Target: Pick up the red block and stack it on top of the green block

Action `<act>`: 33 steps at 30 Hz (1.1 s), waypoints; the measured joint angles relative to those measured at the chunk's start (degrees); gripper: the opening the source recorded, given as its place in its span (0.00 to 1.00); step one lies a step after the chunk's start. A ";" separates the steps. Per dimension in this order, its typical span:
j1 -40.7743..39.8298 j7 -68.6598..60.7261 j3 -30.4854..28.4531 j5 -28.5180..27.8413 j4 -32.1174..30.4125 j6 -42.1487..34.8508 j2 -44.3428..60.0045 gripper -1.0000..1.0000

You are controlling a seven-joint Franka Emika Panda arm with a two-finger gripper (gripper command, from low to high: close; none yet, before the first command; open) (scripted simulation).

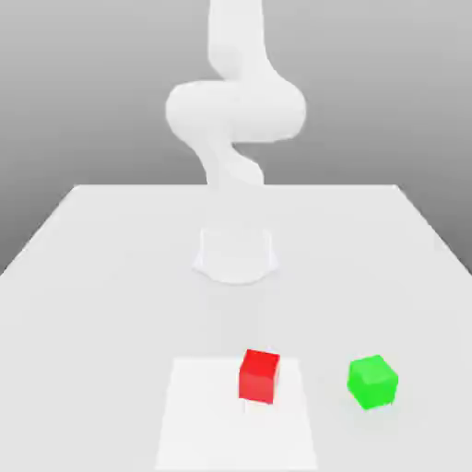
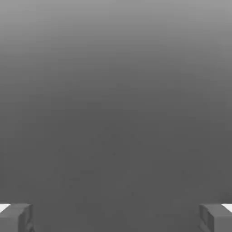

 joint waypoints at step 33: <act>11.71 -71.20 -4.80 9.78 -25.33 37.53 54.08 0.00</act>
